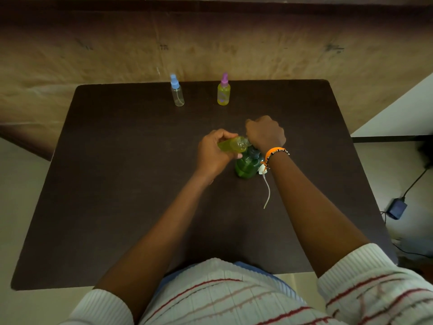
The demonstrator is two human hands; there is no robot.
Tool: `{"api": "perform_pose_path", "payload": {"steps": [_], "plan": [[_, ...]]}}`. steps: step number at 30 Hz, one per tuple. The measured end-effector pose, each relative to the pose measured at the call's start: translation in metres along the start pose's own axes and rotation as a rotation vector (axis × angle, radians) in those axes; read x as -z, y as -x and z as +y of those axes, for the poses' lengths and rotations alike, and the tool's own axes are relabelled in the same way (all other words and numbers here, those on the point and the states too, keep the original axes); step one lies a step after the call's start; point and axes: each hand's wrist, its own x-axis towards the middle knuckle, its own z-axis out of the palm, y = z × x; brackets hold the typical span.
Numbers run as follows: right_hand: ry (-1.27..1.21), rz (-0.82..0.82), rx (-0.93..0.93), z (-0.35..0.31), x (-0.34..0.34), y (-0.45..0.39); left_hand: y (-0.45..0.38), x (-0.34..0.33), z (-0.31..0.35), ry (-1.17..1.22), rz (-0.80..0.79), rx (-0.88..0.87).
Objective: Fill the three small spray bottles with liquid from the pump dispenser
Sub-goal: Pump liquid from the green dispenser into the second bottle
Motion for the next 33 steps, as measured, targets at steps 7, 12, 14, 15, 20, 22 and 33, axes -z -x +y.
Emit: {"api": "perform_pose_path", "payload": {"steps": [7, 12, 14, 15, 20, 22, 33], "plan": [[-0.005, -0.066, 0.020, 0.0018, 0.0000, -0.0038, 0.0001, 0.0014, 0.0026, 0.023, -0.007, 0.009], [-0.072, 0.030, 0.004, 0.0044, -0.0020, -0.0003, -0.0004, -0.0016, 0.0006, 0.009, 0.004, 0.006], [-0.067, 0.050, 0.014, 0.0049, -0.0029, 0.0013, -0.0001, -0.0026, -0.0018, 0.010, 0.006, 0.004], [-0.065, 0.053, 0.018, 0.0042, -0.0030, 0.0017, 0.0000, -0.0025, -0.0019, 0.011, 0.010, 0.006], [-0.027, 0.037, 0.032, 0.0025, -0.0027, 0.0018, 0.0010, -0.0007, 0.0004, 0.024, -0.007, 0.024], [-0.007, 0.002, 0.026, 0.0008, -0.0014, 0.0017, 0.0014, 0.0005, 0.0019, 0.032, -0.015, 0.022], [-0.016, 0.079, 0.057, 0.0036, -0.0062, 0.0033, 0.0010, -0.0008, -0.0010, 0.044, -0.008, 0.043]]}}
